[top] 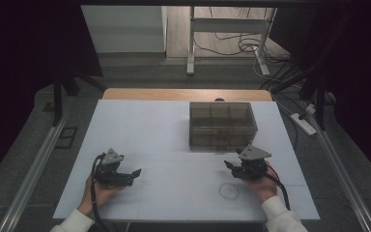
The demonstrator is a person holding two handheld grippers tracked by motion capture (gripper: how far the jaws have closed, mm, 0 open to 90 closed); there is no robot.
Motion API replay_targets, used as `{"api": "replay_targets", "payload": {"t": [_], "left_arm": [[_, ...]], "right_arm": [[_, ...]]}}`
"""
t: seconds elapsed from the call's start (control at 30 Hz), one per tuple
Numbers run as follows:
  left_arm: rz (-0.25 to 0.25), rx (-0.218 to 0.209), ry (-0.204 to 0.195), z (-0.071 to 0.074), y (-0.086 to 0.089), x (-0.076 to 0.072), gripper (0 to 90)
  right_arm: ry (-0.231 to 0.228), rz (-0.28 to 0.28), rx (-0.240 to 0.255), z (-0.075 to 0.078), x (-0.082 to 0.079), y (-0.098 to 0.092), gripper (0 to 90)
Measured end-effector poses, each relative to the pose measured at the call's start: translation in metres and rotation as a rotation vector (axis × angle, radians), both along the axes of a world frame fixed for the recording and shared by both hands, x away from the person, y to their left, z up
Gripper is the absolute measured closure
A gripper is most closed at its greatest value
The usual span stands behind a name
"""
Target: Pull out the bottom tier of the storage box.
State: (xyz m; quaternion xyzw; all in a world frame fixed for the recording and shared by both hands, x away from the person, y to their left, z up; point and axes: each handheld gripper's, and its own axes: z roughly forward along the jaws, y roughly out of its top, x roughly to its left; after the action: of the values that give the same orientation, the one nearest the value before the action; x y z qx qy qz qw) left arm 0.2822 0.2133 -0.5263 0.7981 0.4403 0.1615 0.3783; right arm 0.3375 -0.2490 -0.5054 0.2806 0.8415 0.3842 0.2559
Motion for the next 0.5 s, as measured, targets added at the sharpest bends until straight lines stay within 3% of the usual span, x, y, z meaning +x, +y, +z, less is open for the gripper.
{"api": "replay_targets", "payload": {"t": [0.23, 0.5], "left_arm": [[-0.006, 0.004, 0.002, 0.0, -0.003, 0.001, 10.9], [-0.01, 0.002, -0.001, 0.001, -0.006, 0.002, 11.0]], "right_arm": [[0.034, -0.044, 0.027, 0.0, -0.009, -0.017, 34.7], [0.04, -0.075, 0.048, 0.001, -0.015, -0.032, 34.2]]}}
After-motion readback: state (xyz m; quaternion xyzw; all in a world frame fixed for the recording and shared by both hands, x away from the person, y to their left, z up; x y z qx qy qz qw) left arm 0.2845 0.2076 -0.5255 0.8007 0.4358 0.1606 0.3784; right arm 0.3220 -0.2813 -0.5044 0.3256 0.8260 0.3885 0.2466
